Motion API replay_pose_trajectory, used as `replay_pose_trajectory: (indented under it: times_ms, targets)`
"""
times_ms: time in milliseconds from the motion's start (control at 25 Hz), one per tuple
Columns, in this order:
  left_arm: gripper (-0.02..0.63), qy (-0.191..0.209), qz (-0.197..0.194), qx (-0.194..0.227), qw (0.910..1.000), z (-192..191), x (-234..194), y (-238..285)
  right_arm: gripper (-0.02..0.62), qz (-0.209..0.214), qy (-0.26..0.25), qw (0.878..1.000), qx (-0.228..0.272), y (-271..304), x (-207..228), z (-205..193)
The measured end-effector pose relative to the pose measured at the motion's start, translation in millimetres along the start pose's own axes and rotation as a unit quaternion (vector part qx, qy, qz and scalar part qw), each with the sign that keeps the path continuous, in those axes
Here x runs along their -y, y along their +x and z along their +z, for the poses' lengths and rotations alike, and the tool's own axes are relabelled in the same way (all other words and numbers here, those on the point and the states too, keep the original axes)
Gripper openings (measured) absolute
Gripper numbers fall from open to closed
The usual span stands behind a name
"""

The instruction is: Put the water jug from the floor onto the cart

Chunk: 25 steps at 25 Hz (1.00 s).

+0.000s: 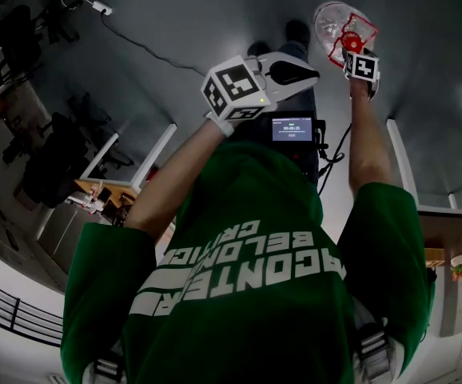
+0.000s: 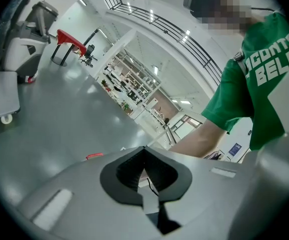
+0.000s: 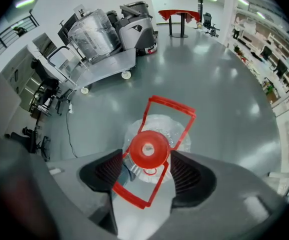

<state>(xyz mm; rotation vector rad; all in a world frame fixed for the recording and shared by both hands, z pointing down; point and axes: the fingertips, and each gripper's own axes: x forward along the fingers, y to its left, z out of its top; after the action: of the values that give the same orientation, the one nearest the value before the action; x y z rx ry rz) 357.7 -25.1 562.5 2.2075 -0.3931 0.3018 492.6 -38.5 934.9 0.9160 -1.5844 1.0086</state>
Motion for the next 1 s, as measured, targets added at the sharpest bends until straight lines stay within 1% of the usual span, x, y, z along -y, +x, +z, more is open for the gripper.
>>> replay_pose_trajectory:
  times_ms: [80, 200, 240, 280, 320, 400, 480, 520, 680, 800, 880, 1000]
  targets:
    - [0.009, -0.008, 0.009, 0.005, 0.9999, -3.4, -6.2, -1.3, 0.279, -0.010, 0.013, 1.000, -0.003, 5.6, 2.7, -1.0]
    - [0.009, -0.020, 0.020, 0.003, 0.9996, -12.9, -11.2, -3.9, 0.279, -0.037, 0.034, 0.998, -0.042, 11.2, 11.4, -15.7]
    - [0.009, -0.021, 0.022, 0.000, 0.9995, -16.8, -11.2, -5.3, 0.279, -0.030, 0.042, 0.997, -0.050, 14.3, 8.3, -18.4]
    - [0.009, -0.023, 0.024, -0.004, 0.9994, -20.9, -10.9, -7.1, 0.279, -0.012, 0.051, 0.997, -0.050, 17.9, 1.1, -17.9]
    - [0.009, -0.024, 0.026, -0.007, 0.9994, -25.0, -10.7, -9.2, 0.279, -0.003, 0.050, 0.998, -0.040, 19.9, -2.0, -12.6]
    - [0.009, -0.028, 0.033, -0.011, 0.9990, -32.0, -12.2, -14.1, 0.279, -0.020, 0.027, 0.999, -0.012, 18.3, 6.4, 2.7]
    - [0.009, -0.035, 0.044, -0.008, 0.9984, -36.2, -15.7, -19.4, 0.279, -0.026, 0.026, 0.999, -0.006, 17.7, 8.8, 5.3]
    - [0.009, -0.039, 0.049, -0.004, 0.9980, -37.7, -17.1, -21.7, 0.288, -0.025, 0.030, 0.999, -0.007, 18.1, 7.8, 4.1]
    - [0.009, -0.051, 0.059, 0.005, 0.9969, -43.7, -18.2, -25.5, 0.290, -0.031, 0.032, 0.999, -0.016, 27.6, 9.3, -2.1]
    - [0.009, -0.053, 0.062, 0.003, 0.9967, -46.2, -17.6, -25.8, 0.296, -0.031, 0.028, 0.999, -0.026, 36.1, 10.5, 4.0]
    - [0.009, -0.056, 0.065, 0.006, 0.9963, -47.2, -17.6, -25.3, 0.299, -0.036, 0.023, 0.998, -0.038, 38.2, 12.6, 6.9]
    - [0.009, -0.062, 0.070, 0.008, 0.9956, -50.9, -19.3, -25.4, 0.304, -0.036, 0.033, 0.997, -0.057, 48.5, 15.2, 1.7]
